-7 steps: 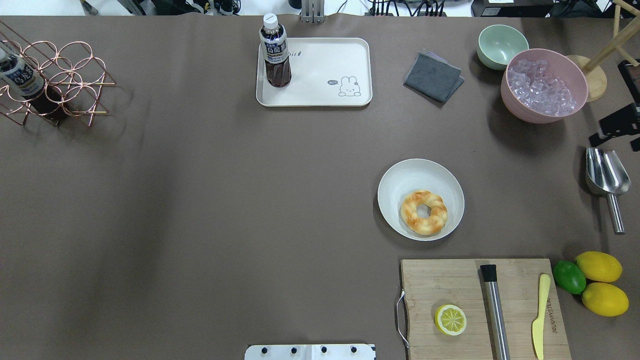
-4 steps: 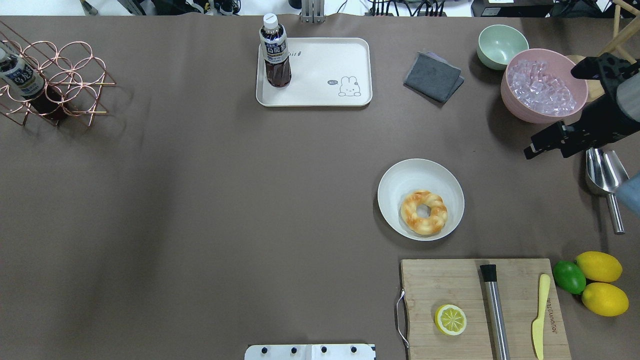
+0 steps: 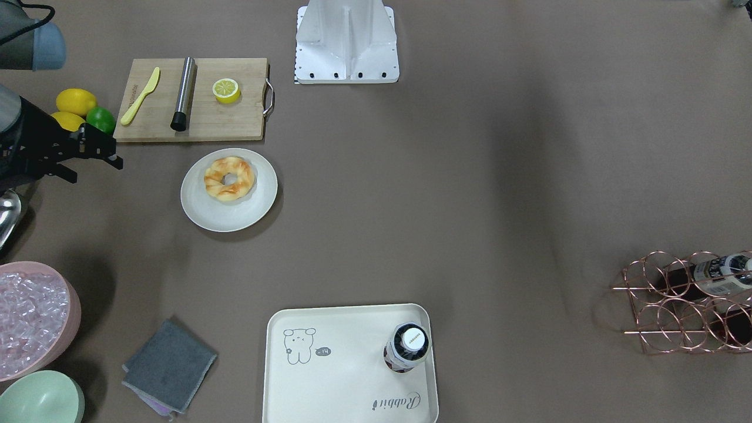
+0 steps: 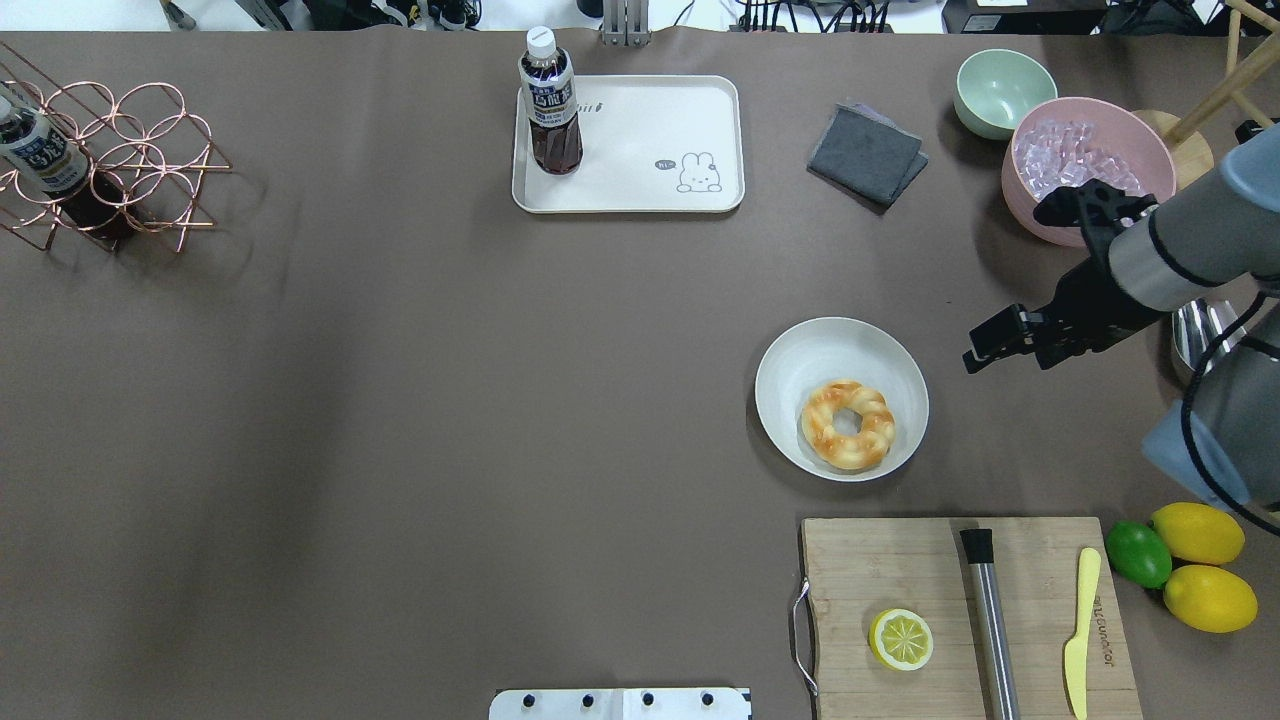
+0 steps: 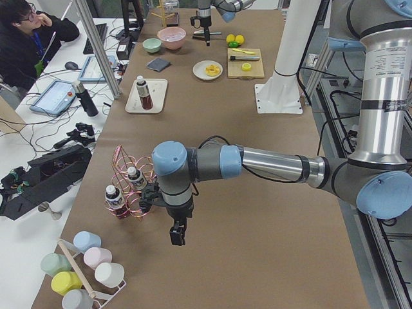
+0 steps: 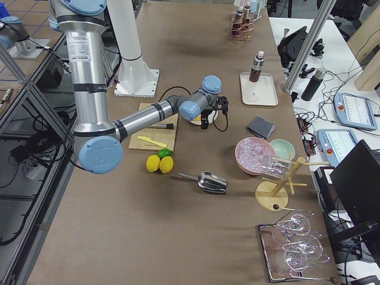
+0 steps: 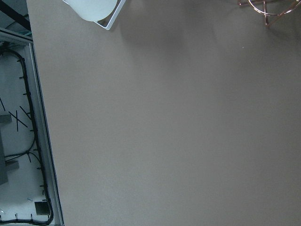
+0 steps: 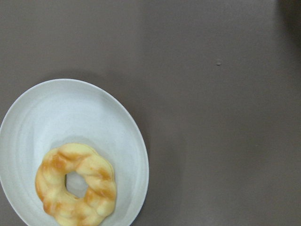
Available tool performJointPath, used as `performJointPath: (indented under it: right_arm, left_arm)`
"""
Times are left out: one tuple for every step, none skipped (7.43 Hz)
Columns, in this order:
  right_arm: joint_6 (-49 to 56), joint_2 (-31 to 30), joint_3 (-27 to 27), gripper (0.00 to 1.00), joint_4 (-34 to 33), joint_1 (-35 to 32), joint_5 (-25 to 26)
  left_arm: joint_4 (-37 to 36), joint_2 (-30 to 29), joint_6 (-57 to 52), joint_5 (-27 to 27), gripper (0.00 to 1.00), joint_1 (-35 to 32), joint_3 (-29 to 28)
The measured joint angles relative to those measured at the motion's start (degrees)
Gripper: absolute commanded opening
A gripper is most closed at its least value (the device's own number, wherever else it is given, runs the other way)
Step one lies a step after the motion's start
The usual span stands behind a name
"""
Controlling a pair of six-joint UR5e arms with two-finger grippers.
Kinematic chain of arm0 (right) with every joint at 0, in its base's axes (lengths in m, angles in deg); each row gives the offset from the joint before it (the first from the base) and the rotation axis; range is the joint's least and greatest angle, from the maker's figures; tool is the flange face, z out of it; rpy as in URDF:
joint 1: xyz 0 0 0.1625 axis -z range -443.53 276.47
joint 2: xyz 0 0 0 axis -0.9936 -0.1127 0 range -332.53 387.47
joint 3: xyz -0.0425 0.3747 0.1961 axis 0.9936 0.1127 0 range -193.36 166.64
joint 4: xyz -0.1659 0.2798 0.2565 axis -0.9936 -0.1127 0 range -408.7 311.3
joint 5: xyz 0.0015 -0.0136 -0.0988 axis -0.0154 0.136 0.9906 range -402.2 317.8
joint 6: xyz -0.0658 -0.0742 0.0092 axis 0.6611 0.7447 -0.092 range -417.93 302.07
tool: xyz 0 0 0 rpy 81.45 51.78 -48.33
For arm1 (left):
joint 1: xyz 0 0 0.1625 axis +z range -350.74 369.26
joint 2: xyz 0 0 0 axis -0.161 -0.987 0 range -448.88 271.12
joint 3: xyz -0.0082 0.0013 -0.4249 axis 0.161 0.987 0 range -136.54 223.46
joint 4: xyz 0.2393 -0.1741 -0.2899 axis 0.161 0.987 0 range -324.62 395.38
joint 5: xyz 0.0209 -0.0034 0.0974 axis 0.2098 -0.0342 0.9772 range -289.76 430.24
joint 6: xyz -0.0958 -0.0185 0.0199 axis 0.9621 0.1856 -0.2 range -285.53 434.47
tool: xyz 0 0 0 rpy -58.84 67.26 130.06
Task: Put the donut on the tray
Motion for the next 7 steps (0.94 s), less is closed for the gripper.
performJointPath:
  right_arm:
    - [-4.45, 1.19, 0.29, 1.00, 0.09, 2.96, 2.05]
    - [-7.82, 2.15, 0.60, 1.00, 0.12, 5.72, 4.51]
    - [-9.23, 2.61, 0.89, 1.00, 0.13, 7.61, 6.37]
    - [-9.72, 2.93, 1.47, 1.00, 0.13, 8.73, 7.74]
    - [-9.89, 3.85, 2.75, 1.00, 0.14, 9.28, 8.56]
    - [-9.94, 4.72, 4.04, 1.00, 0.14, 9.48, 8.91]
    - [-9.96, 5.12, 4.72, 1.00, 0.14, 9.54, 9.04]
  left_arm:
    - [0.00, 0.02, 0.00, 0.05, 0.98, 0.00, -0.08]
    - [0.00, 0.02, 0.00, 0.09, 0.98, 0.00, -0.30]
    - [0.00, 0.03, 0.00, 0.14, 0.98, 0.00, -0.45]
    - [0.00, 0.07, 0.00, 0.17, 0.98, 0.00, -0.52]
    - [0.00, 0.09, 0.00, 0.19, 0.98, 0.00, -0.60]
    - [0.00, 0.10, 0.00, 0.19, 0.98, 0.00, -0.76]
    - [0.00, 0.08, 0.00, 0.19, 0.98, 0.00, -0.86]
